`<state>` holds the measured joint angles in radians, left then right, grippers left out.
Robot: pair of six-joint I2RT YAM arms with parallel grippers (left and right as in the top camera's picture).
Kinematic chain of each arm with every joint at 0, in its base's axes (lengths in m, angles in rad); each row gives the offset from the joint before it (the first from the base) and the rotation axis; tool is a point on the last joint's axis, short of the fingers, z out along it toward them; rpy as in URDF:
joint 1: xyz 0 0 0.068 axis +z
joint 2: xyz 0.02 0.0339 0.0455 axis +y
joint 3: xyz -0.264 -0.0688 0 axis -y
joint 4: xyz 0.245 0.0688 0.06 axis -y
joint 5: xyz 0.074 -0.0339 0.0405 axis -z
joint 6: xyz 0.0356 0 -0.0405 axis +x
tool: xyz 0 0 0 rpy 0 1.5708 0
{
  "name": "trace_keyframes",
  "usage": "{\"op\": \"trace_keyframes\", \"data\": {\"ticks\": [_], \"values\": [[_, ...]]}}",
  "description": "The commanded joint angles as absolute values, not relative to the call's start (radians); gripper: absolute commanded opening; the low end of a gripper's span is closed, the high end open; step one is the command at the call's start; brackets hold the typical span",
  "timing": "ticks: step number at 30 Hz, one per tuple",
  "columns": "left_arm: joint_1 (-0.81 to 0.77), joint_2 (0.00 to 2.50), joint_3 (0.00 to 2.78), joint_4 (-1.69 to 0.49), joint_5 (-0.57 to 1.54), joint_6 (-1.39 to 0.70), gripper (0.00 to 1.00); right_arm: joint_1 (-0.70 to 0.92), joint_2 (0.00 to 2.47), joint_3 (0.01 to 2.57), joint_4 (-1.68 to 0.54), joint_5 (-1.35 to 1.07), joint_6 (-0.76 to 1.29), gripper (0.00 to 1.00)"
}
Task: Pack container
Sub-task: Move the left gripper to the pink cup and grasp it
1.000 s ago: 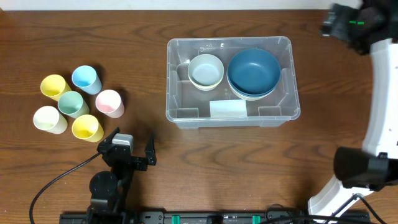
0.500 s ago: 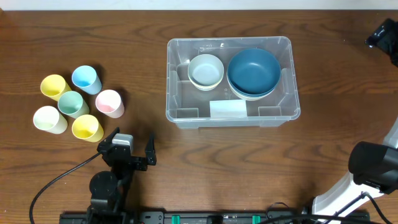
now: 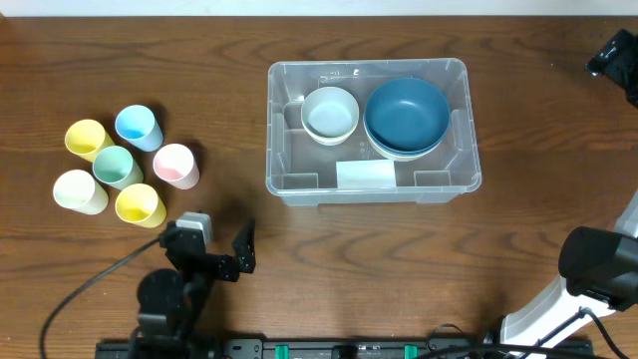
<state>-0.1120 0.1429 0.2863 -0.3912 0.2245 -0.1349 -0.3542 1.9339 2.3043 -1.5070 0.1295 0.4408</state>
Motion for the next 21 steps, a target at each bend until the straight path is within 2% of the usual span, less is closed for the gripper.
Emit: {"op": "trace_keyframes", "data": {"ticks": [1,11,15,21], "values": [[-0.108,0.28,0.472,-0.459,0.25,-0.117,0.98,-0.359,1.945,2.302,-1.511,0.131,0.456,0.99],[-0.108,0.945,1.129,-0.964,0.243,0.027,0.98,-0.359,1.945,2.302,-1.511,0.13,0.456,0.99],[-0.108,1.121,1.261,-1.025,0.244,0.025,0.98,-0.359,1.945,2.302,-1.511,0.13,0.456,0.99],[-0.108,1.26,1.265,-1.023,0.255,0.026,0.98,-0.359,1.945,2.302,-1.511,0.131,0.456,0.99]]}}
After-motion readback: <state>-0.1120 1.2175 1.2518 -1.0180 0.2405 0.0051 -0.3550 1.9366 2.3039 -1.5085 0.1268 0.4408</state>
